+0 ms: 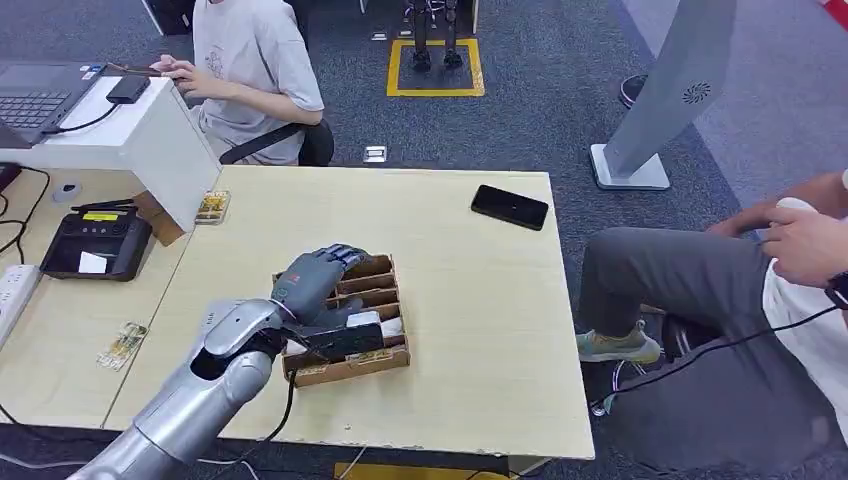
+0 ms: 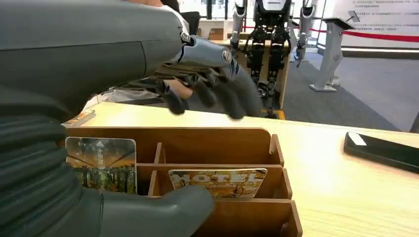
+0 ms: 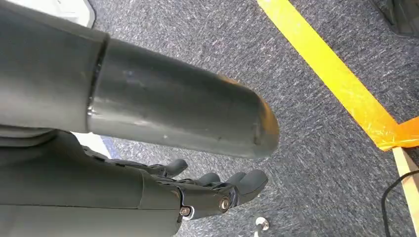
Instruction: Pass the card to the sensor for recognition and then transmit it.
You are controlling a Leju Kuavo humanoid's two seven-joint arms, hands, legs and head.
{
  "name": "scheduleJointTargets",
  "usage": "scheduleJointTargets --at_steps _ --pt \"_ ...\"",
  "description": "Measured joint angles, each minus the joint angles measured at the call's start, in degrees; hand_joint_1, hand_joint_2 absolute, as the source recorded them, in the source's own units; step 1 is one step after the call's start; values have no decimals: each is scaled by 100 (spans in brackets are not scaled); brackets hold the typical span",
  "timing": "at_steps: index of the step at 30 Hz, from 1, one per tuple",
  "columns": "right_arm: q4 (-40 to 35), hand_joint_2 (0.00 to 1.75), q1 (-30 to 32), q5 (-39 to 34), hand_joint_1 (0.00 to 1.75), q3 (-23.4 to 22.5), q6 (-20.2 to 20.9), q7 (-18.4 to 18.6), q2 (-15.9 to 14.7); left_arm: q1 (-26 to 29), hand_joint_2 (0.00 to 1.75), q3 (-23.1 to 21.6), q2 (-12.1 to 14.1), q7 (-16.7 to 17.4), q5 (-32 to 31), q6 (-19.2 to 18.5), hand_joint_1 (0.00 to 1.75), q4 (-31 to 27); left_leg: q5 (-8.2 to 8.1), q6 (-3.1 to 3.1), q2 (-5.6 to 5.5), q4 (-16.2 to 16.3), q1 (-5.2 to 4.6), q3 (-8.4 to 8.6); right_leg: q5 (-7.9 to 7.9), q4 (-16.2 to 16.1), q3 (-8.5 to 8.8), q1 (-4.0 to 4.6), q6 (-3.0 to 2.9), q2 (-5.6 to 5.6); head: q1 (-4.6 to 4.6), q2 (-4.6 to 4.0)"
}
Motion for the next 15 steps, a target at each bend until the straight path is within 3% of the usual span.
scheduleJointTargets --at_steps 15 --pt "0 0 -50 -103 0 0 -101 -171 0 6 175 0 15 -105 90 -4 175 0 0 0 0 0 0 0 0 0 0 0 0 0 0 0"
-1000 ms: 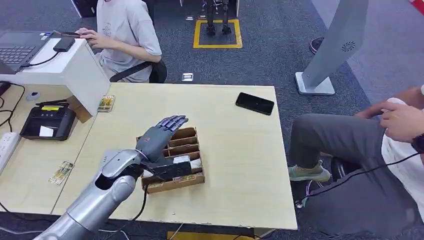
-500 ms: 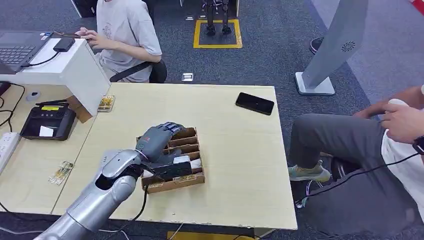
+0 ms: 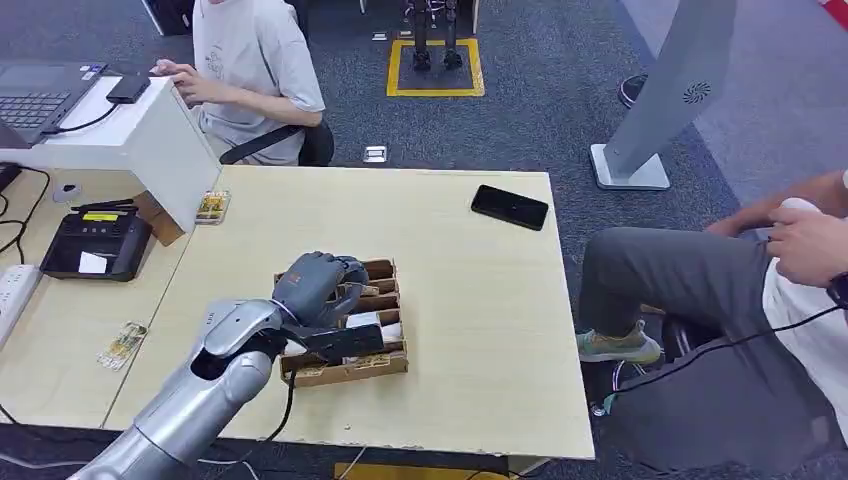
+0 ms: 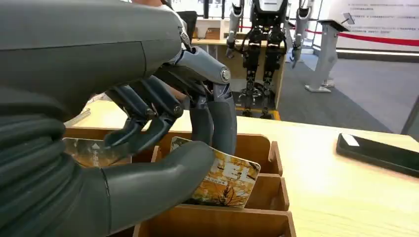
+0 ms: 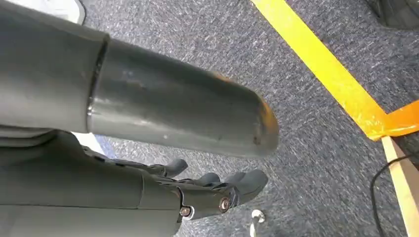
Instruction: Pass the card to the sensor for recognition and then transmit it.
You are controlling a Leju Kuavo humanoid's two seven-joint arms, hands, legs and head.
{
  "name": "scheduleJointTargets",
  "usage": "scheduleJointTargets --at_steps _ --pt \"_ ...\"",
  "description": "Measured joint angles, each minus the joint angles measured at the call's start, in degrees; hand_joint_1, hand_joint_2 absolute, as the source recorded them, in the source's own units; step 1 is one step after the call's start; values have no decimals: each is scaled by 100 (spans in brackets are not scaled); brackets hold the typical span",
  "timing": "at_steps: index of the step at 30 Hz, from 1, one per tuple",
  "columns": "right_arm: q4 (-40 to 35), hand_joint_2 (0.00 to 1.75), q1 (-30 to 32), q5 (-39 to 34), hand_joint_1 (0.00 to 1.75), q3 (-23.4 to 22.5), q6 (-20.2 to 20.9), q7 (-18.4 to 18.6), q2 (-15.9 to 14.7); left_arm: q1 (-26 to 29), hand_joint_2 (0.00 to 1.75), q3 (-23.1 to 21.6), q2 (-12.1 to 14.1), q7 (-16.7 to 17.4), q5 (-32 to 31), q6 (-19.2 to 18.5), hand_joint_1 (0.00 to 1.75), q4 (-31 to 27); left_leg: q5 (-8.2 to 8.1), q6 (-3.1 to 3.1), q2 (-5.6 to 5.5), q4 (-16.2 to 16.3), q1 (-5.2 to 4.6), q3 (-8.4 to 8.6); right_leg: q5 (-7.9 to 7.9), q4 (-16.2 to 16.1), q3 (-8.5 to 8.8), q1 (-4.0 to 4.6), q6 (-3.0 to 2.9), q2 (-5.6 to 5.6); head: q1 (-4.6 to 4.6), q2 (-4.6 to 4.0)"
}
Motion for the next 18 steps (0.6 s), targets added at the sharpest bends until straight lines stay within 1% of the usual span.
scheduleJointTargets --at_steps 18 --pt "0 0 -40 -9 0 0 2 -9 0 0 175 0 28 -66 79 4 175 0 0 0 0 0 0 0 0 0 0 0 0 0 0 0"
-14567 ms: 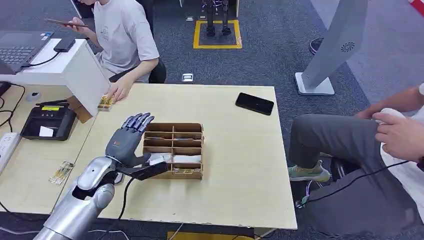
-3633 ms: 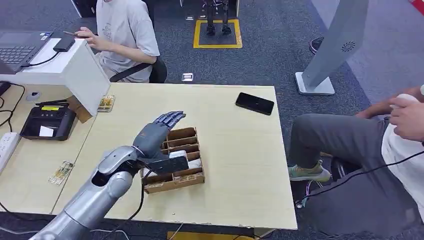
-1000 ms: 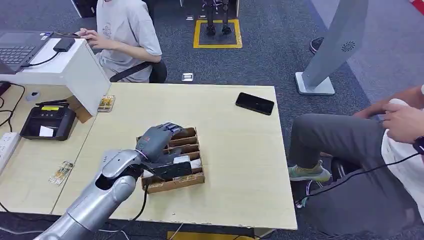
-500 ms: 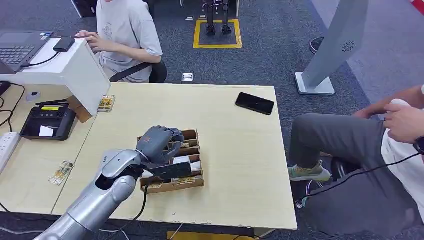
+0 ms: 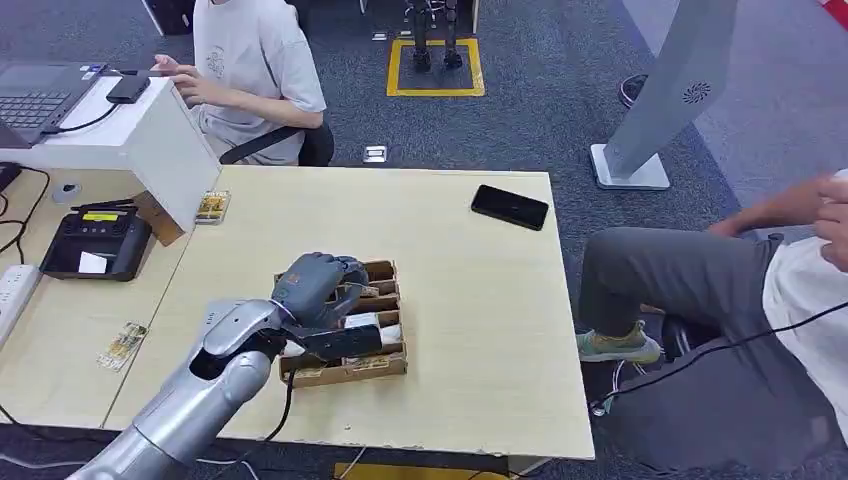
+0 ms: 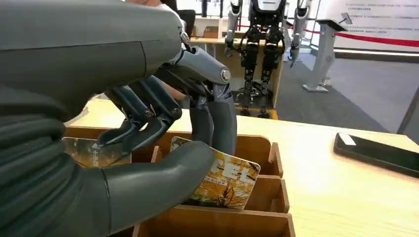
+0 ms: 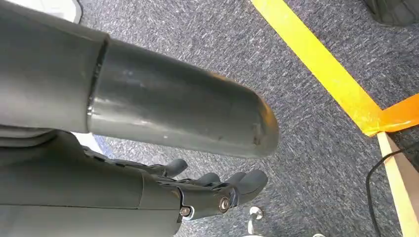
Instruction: Pass the card to the sensor for recognition and then transmit it.
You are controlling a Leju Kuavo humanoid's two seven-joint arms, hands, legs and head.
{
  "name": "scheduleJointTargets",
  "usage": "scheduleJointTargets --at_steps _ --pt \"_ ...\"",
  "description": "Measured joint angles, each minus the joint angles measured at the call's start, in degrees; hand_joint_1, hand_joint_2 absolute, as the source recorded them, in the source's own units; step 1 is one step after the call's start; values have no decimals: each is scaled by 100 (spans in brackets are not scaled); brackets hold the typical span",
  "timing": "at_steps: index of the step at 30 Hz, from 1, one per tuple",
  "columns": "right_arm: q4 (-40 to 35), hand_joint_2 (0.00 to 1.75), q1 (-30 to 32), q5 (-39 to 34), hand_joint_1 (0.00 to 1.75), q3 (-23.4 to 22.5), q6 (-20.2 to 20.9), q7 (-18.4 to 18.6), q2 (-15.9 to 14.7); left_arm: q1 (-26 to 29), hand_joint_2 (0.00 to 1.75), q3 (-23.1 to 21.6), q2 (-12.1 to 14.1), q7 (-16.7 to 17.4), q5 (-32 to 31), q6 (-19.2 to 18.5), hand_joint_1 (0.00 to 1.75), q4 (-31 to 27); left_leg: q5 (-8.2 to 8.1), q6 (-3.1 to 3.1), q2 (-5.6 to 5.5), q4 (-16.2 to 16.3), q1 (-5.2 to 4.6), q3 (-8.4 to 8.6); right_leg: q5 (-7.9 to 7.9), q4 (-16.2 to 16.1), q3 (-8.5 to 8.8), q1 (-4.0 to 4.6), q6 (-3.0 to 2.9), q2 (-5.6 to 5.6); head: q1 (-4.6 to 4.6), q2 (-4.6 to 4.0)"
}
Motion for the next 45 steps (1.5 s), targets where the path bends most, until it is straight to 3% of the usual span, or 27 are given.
scheduleJointTargets --at_steps 6,13,28,29,30,31,37,45 --pt "0 0 8 -103 0 0 4 37 0 -77 175 44 197 -50 582 -68 175 -250 0 0 0 0 1 0 0 0 -1 1 0 0 0 0" --pt "0 0 45 -193 0 0 -2 22 0 -174 175 227 470 -79 726 -144 175 -859 0 0 0 0 1 0 0 0 -1 1 0 1 0 0" --pt "0 0 88 -203 0 0 -2 9 0 -172 175 247 542 -133 726 -140 175 -1300 0 0 0 0 0 0 0 0 -1 0 0 0 2 0" --pt "0 0 90 -208 0 0 -2 9 0 -171 175 247 542 -133 726 -140 143 -1300 0 0 0 0 1 0 0 0 -1 1 0 0 0 0" --pt "2 0 91 -208 0 0 -2 9 0 -171 175 247 542 -136 728 -140 87 -1300 0 0 0 0 1 0 0 0 -1 1 0 0 0 0" --pt "2 0 92 -210 0 0 -2 9 0 -169 175 247 540 -153 736 -140 0 -1300 0 0 0 0 1 0 0 0 -1 1 0 0 0 0" --pt "2 0 92 -214 0 0 -2 -9 0 -46 175 243 583 -533 785 -229 0 -1331 0 0 1 0 0 0 0 0 -1 0 0 2 2 0" --pt "2 0 92 -271 0 0 -2 -9 0 57 175 243 658 -575 785 -229 0 -1366 0 0 1 0 0 0 0 0 -1 0 0 1 0 0"
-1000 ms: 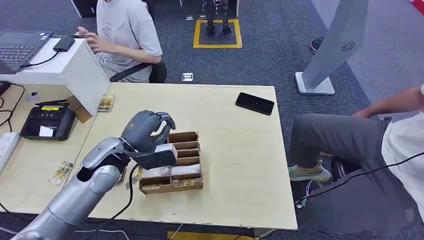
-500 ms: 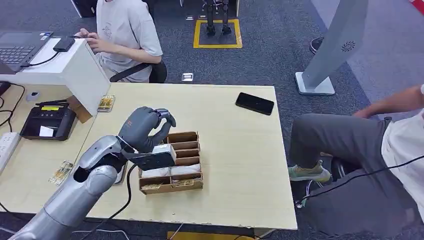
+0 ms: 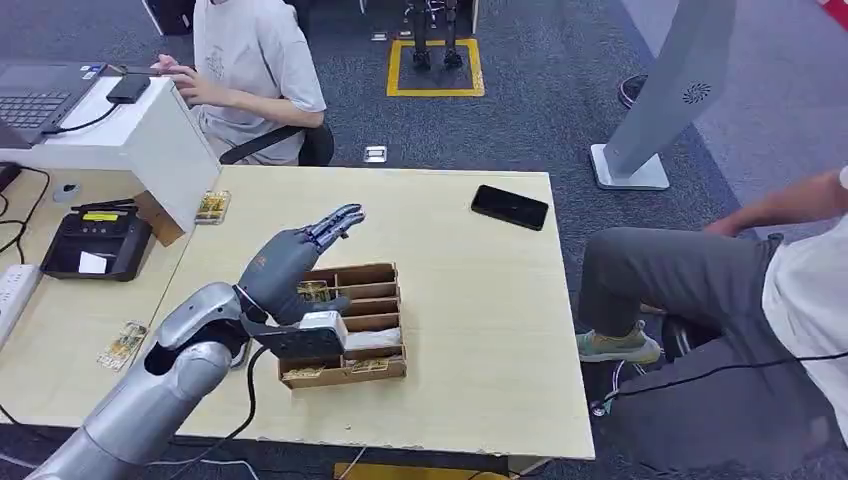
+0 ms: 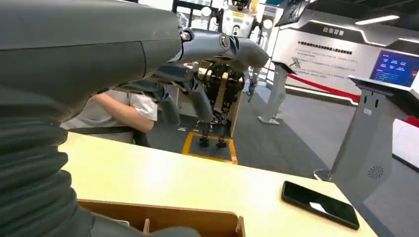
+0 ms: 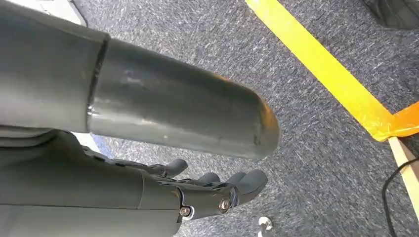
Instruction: Pass the card to the sensor for recognition and then transmit it.
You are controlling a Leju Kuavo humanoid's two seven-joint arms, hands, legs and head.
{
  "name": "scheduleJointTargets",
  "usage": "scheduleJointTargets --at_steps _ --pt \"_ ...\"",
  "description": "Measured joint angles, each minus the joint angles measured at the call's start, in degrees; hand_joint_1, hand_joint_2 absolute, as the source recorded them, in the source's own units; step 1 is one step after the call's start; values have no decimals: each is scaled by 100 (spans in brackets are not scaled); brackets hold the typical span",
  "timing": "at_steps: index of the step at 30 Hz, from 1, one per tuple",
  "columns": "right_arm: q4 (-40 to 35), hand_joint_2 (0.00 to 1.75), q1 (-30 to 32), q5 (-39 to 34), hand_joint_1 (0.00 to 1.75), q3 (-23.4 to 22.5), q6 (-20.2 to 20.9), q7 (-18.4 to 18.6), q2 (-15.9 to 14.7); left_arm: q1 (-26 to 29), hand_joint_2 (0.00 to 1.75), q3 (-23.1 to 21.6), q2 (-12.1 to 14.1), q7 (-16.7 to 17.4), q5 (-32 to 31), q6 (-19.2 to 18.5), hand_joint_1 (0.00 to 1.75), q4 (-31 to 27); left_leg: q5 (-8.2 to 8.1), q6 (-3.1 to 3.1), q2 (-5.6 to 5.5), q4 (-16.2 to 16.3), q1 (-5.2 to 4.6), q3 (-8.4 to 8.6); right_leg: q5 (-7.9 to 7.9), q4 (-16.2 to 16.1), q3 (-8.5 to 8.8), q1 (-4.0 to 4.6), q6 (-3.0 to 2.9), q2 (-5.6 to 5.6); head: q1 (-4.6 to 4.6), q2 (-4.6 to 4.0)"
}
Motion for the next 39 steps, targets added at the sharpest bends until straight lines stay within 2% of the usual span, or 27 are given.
scheduleJointTargets --at_steps 6,10,13,16,18,22,29,32,39 --pt "0 0 2 -4 0 0 -2 -20 -2 31 175 0 72 -107 -90 35 0 -39 0 0 1 0 0 -1 0 0 0 0 0 1 2 0" --pt "0 0 25 -42 0 0 -4 -44 -9 296 175 0 243 -103 -767 503 0 -79 -1 0 3 -1 0 0 -1 0 -1 0 0 5 0 0" --pt "0 0 44 -120 0 0 -24 -79 -22 659 175 0 457 -361 -772 787 0 -173 -5 -6 5 -3 2 -1 -4 0 -3 1 -2 9 2 0" --pt "2 0 92 -192 0 0 -65 -105 -39 1140 175 32 783 -366 -1083 1154 0 -471 -11 -10 7 -3 2 0 -10 0 -4 1 -1 10 0 0" --pt "4 0 138 -243 0 0 -77 -118 -55 1479 175 139 1016 -280 -1377 1246 0 -651 -12 -8 6 -3 2 -1 -12 0 -4 1 -1 8 0 0" --pt "20 0 180 -284 0 0 -79 -153 -72 2009 175 385 1314 -308 -1510 1270 0 -842 -12 -8 5 -4 2 -2 -14 0 -5 2 -3 6 0 0" --pt "26 0 182 -326 0 0 -90 -155 -74 2426 175 588 1359 -442 -1882 1425 0 -920 -12 -8 3 -3 1 -2 -14 0 -3 0 -1 4 0 0" --pt "26 0 177 -328 0 -2 -105 -157 -77 2554 175 595 1351 -381 -2317 1635 0 -920 -12 -8 2 -3 1 -2 -13 0 -2 0 0 3 0 0" --pt "28 0 178 -328 0 -4 -105 -157 -77 2679 175 594 1351 -341 -2426 1690 0 -920 -12 -8 2 -3 2 -2 -14 0 -2 0 -1 3 2 0"
